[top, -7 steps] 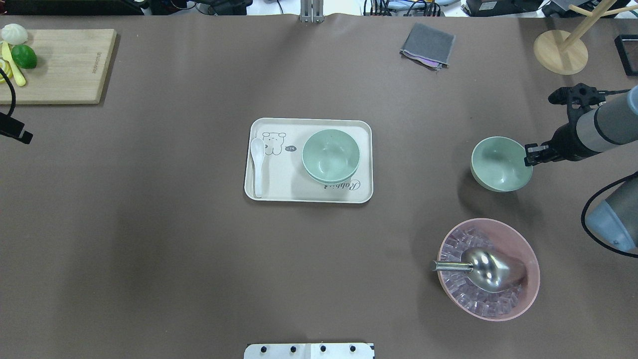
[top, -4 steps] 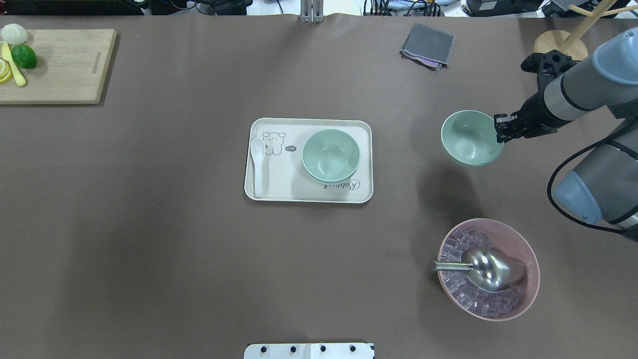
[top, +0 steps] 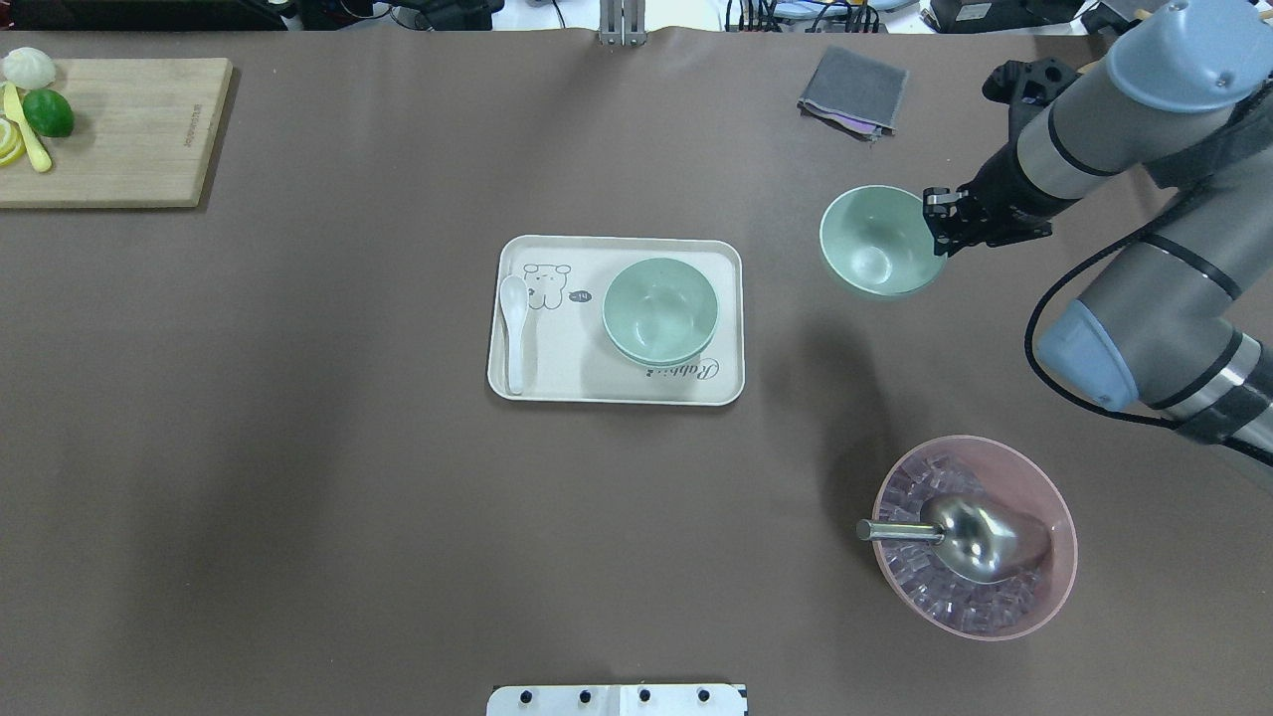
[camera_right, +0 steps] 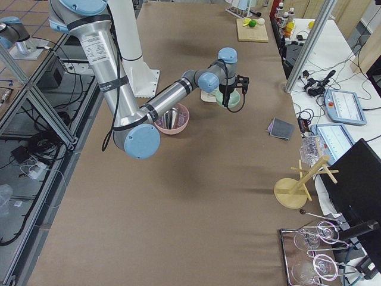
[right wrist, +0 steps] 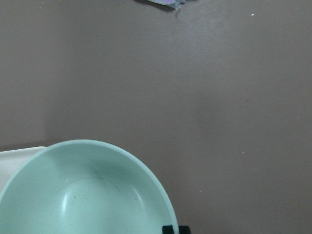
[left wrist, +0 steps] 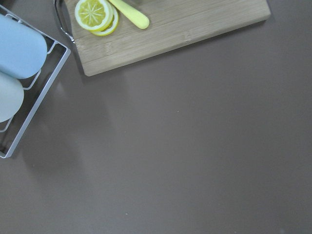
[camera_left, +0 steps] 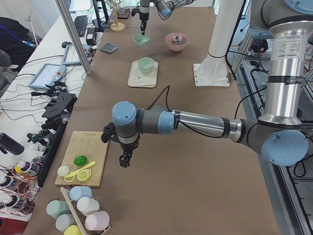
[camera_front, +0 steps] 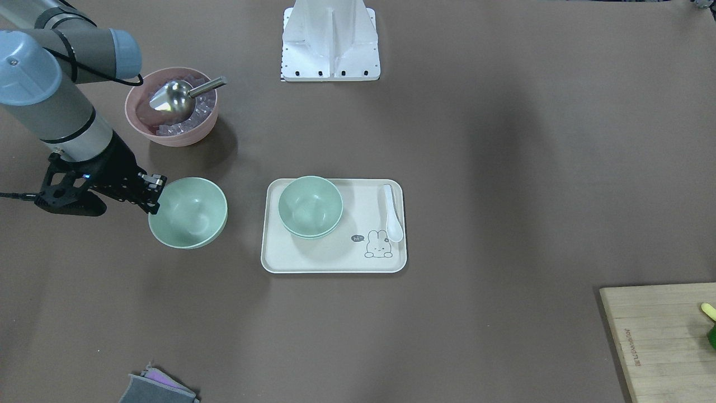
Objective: Stack green bowls together
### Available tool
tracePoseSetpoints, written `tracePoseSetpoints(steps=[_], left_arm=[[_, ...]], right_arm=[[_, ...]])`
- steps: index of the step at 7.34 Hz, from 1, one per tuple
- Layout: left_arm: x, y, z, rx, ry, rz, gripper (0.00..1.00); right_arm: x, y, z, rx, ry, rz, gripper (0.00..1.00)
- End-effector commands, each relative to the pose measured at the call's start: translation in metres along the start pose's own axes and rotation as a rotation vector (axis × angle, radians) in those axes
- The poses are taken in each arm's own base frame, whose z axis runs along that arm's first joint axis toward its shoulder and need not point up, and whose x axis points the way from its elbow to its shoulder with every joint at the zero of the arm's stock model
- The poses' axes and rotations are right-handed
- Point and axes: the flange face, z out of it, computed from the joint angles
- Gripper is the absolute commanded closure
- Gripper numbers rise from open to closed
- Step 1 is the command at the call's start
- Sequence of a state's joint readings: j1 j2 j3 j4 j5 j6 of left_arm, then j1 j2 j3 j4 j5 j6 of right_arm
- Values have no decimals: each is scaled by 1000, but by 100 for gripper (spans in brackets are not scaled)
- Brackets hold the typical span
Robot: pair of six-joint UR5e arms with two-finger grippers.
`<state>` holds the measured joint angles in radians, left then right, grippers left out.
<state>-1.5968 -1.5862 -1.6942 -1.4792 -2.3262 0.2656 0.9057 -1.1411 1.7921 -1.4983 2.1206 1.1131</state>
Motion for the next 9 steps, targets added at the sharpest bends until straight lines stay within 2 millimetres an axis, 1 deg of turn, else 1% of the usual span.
tracePoseSetpoints(steps=[1,2,3,5,6,8,9], left_arm=[[-4,1,0,0,1,-4,2],[-4,2,0,0,1,-4,2],[-4,3,0,-1,1,-7,2],[-4,4,1,-2,3,-9,2],[-3,5,3,-1,25,-15,2],[-3,6,3,3,43,-18,2],[-3,6,3,2,45,-19,2]], right_arm=[[-54,15,-5,-15,-37,52,100],[-78,26,-6,-21,-56,93,100],[-92,35,-4,-22,-62,105,100],[-129,61,12,7,-57,123,100],[-138,72,22,13,-48,115,100],[-161,85,42,29,-27,107,100],[-165,91,48,35,-19,101,100]])
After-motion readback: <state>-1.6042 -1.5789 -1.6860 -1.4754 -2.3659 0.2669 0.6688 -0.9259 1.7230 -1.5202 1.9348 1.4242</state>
